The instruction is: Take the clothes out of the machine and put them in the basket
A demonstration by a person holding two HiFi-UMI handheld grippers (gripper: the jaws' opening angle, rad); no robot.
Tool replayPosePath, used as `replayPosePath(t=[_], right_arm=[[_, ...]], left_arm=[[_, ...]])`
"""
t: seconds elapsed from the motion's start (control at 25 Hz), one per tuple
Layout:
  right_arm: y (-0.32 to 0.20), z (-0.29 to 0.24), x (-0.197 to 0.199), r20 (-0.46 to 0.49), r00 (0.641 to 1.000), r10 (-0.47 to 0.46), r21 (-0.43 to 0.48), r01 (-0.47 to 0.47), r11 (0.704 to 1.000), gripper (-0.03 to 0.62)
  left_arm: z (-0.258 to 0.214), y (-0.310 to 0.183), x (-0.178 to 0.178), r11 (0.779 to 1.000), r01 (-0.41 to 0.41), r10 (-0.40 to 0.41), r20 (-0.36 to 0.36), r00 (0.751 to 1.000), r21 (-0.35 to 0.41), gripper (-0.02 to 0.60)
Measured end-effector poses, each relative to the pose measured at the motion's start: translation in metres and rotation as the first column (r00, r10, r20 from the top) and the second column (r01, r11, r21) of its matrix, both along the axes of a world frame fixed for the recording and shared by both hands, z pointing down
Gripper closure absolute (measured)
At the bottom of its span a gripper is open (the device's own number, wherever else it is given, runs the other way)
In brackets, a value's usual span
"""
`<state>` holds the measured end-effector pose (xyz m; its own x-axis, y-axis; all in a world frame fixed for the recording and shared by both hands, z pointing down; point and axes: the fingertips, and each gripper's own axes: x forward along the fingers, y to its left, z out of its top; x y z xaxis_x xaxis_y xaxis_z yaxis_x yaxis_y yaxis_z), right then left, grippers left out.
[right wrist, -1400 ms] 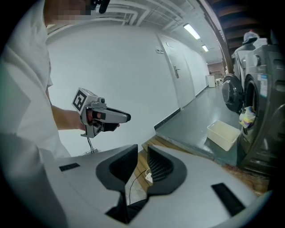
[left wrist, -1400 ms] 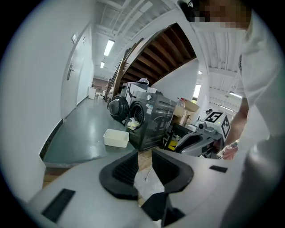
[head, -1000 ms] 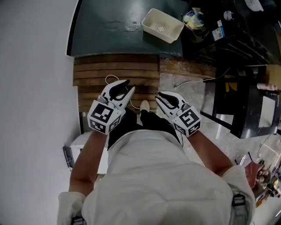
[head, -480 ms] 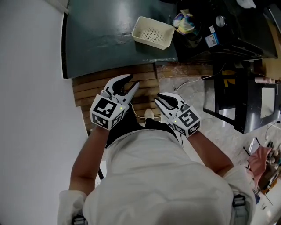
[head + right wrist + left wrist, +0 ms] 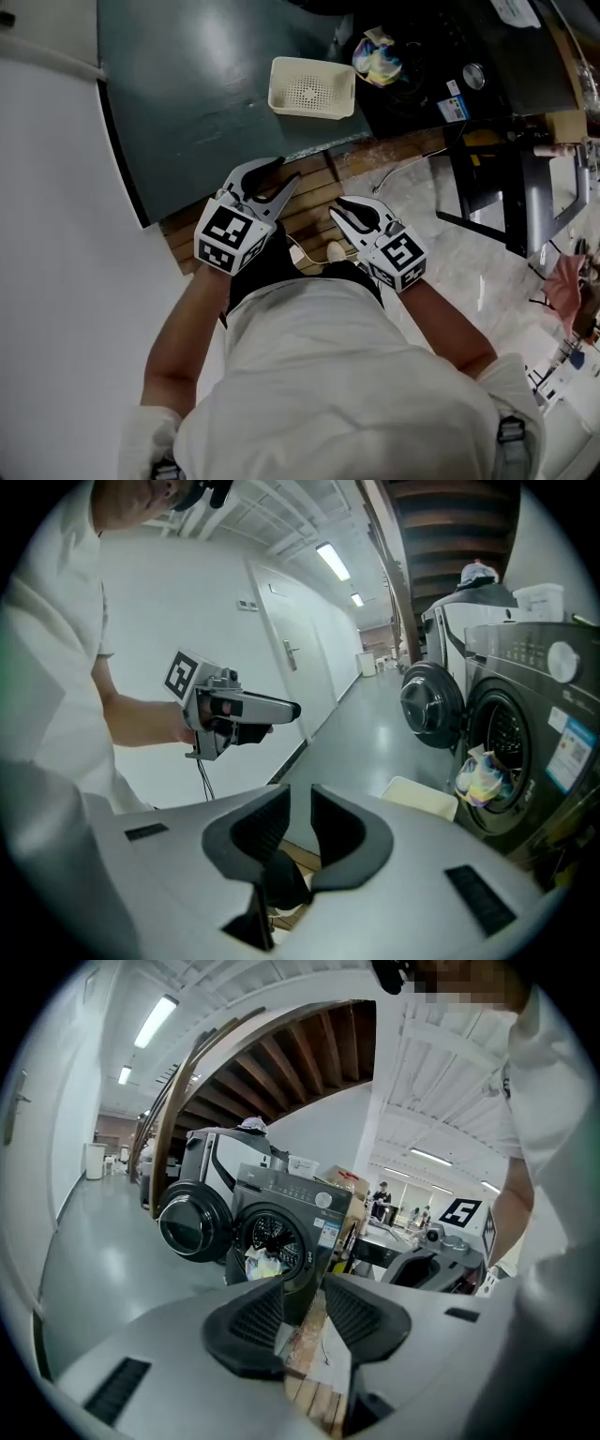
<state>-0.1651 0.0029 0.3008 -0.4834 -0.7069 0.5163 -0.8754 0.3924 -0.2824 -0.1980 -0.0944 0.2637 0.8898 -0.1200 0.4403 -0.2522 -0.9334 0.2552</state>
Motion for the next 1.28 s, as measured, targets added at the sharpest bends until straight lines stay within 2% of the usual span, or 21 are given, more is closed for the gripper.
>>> replayPosePath(t=[0.28, 0.56, 0.8, 1.04, 1.28], right_arm=[[-0.074, -0.035, -0.016, -0.016, 0.99, 0.137, 0.003, -0.137, 0.991, 0.539], [-0.097, -0.052, -0.008, -0.018, 0.977, 0.212, 0.011, -0.212, 0.977, 0.537], [-0.113, -0.021, 0.032, -0.015, 0.964, 0.265, 0.002, -0.265, 0.964, 0.523], [-0.14, 0.035, 0.083, 0.003, 0.957, 0.291, -0.047, -0.29, 0.956, 0.502], [-0.168, 0.089, 0.132, 0.011, 0.956, 0.293, -0.093, -0.29, 0.952, 0.494]], left_arm=[[-0.02, -0.08, 0.0, 0.989, -0.15, 0.149, 0.008, 0.989, 0.009, 0.427], [-0.017, -0.119, 0.043, 0.976, -0.219, 0.219, 0.023, 0.976, -0.001, 0.37], [0.022, -0.131, 0.114, 0.96, -0.278, 0.28, 0.033, 0.96, -0.044, 0.293], [0.07, -0.146, 0.201, 0.943, -0.329, 0.331, 0.056, 0.942, -0.045, 0.261], [0.142, -0.16, 0.287, 0.932, -0.357, 0.362, 0.105, 0.926, -0.06, 0.23]])
